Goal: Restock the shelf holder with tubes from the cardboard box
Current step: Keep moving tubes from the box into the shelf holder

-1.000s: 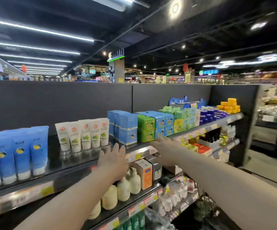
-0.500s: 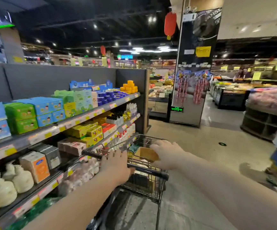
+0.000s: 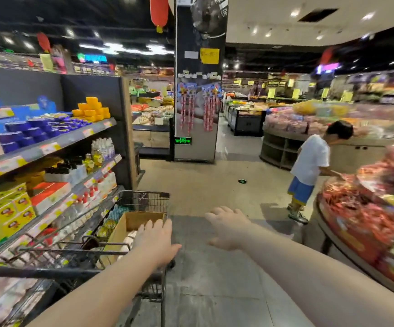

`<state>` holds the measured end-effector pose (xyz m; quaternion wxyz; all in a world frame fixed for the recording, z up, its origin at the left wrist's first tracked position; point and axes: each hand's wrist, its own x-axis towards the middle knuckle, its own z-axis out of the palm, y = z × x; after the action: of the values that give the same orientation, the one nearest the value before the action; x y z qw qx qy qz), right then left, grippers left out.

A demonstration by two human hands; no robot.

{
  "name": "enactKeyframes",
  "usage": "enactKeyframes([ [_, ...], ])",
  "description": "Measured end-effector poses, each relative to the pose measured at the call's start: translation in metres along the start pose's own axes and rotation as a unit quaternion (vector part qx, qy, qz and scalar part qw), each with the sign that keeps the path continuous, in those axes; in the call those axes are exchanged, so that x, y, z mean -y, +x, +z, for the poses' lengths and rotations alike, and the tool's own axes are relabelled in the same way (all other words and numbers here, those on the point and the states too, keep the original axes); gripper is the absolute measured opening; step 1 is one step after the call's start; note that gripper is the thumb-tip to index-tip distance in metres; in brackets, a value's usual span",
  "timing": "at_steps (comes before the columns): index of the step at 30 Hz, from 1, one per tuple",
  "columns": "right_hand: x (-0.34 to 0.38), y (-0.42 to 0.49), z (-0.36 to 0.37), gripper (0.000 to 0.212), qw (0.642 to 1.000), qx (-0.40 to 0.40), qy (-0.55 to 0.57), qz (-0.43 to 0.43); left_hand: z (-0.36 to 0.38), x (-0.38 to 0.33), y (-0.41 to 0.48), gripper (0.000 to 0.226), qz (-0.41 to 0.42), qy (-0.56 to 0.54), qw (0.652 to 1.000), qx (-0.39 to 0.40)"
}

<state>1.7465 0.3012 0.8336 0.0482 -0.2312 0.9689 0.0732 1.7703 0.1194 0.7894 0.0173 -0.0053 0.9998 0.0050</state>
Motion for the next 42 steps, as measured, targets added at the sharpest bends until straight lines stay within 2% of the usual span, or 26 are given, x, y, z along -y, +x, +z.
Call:
enactKeyframes([
  [11, -0.073, 0.14, 0.018, 0.062, 0.998, 0.036, 0.007, 0.041, 0.024, -0.005, 0.172, 0.076, 0.028, -0.006, 0.998, 0.054],
  [17, -0.101, 0.219, 0.035, 0.062, 0.998, 0.066, 0.014, 0.015, 0.048, 0.0, 0.233, 0.074, 0.017, -0.006, 0.997, 0.072],
  [29, -0.154, 0.416, 0.07, 0.067, 0.978, 0.105, -0.03, -0.179, 0.095, 0.021, 0.364, 0.061, -0.192, -0.048, 0.973, 0.121],
  [33, -0.164, 0.473, 0.073, 0.066, 0.964, 0.103, -0.051, -0.24, 0.103, 0.015, 0.39, 0.069, -0.246, -0.082, 0.958, 0.123],
  [42, -0.09, 0.568, 0.101, 0.06, 0.917, 0.142, -0.058, -0.368, 0.132, 0.084, 0.391, 0.07, -0.405, -0.112, 0.891, 0.175],
])
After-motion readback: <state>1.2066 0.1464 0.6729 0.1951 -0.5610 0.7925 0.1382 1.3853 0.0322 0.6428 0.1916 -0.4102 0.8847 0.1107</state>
